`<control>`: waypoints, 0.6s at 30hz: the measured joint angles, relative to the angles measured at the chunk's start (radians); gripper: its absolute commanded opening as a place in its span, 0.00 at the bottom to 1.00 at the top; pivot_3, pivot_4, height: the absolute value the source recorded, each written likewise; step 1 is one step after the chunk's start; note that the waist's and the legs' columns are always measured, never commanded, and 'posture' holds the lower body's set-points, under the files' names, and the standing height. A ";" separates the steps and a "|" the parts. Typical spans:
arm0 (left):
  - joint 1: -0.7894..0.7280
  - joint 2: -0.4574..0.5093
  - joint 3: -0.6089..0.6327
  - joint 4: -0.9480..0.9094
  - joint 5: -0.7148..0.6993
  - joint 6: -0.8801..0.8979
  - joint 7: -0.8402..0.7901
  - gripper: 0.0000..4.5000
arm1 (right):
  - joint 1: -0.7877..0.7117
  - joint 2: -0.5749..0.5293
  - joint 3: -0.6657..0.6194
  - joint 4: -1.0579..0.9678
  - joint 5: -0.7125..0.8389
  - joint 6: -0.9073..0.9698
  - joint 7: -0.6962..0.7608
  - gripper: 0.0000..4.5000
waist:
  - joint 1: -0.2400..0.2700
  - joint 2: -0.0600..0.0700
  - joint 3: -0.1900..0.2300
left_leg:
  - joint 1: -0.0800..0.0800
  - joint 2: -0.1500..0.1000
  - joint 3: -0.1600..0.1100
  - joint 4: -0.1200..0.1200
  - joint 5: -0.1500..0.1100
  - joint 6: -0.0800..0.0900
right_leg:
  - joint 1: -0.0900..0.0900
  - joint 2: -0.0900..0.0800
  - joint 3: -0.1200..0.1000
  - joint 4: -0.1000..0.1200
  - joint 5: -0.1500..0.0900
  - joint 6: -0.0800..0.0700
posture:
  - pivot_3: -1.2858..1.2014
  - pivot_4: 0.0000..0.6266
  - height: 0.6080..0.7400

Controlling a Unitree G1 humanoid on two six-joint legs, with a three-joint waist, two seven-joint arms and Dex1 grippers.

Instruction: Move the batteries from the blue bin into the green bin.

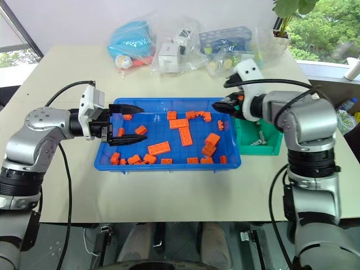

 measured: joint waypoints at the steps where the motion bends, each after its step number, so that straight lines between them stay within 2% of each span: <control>1: -0.008 -0.007 -0.003 0.004 0.003 -0.003 -0.003 1.00 | 0.030 -0.049 -0.007 -0.011 0.001 -0.007 0.009 0.50 | 0.002 0.000 0.000 | 0.000 0.000 0.000 0.000 0.000 0.000 | 0.000 0.000 0.000 0.000 0.000 0.000 | 0.52 0.24 0.97; 3: -0.014 -0.010 -0.003 0.013 0.009 -0.017 -0.012 1.00 | 0.097 -0.137 -0.030 -0.015 -0.001 -0.018 0.024 0.50 | 0.006 0.000 0.000 | 0.000 0.000 0.000 0.000 0.000 0.000 | 0.000 0.000 0.000 -0.001 0.000 0.000 | 0.52 0.24 0.97; 5: -0.017 -0.017 -0.003 0.029 0.018 -0.020 -0.017 1.00 | 0.140 -0.169 -0.053 -0.013 -0.003 -0.037 0.023 0.73 | 0.001 0.000 0.000 | 0.000 0.000 0.001 0.000 0.000 0.000 | 0.000 0.000 0.000 0.000 0.000 0.000 | 0.52 0.24 0.97; 7: -0.025 -0.034 -0.009 0.030 0.018 -0.020 -0.019 1.00 | 0.157 -0.169 -0.055 -0.013 -0.002 -0.055 0.019 0.92 | -0.007 0.000 0.000 | 0.001 0.000 0.001 0.000 0.000 0.000 | 0.000 0.001 0.001 0.000 0.000 0.000 | 0.52 0.24 0.97; 8: -0.030 -0.040 -0.013 0.030 0.018 -0.020 -0.021 1.00 | 0.167 -0.168 -0.053 -0.013 -0.004 -0.074 0.015 0.99 | -0.008 0.000 0.000 | 0.002 0.001 0.001 0.000 0.000 0.000 | 0.000 0.001 0.001 0.000 0.000 0.000 | 0.52 0.24 0.97; 14: -0.032 -0.041 -0.020 0.032 0.021 -0.020 -0.025 1.00 | 0.222 -0.201 -0.027 0.024 -0.038 -0.290 0.056 0.99 | 0.002 0.000 0.000 | 0.000 0.000 0.000 0.000 0.000 0.000 | 0.000 0.001 0.001 0.000 0.000 0.000 | 0.52 0.24 0.97; 18: -0.031 -0.012 -0.019 0.037 0.021 -0.021 -0.049 1.00 | 0.276 -0.321 -0.073 0.078 -0.016 -0.507 0.240 0.99 | 0.013 0.000 0.000 | 0.000 0.000 0.001 0.000 0.000 0.000 | 0.000 0.000 0.001 -0.002 0.000 0.000 | 0.52 0.24 0.97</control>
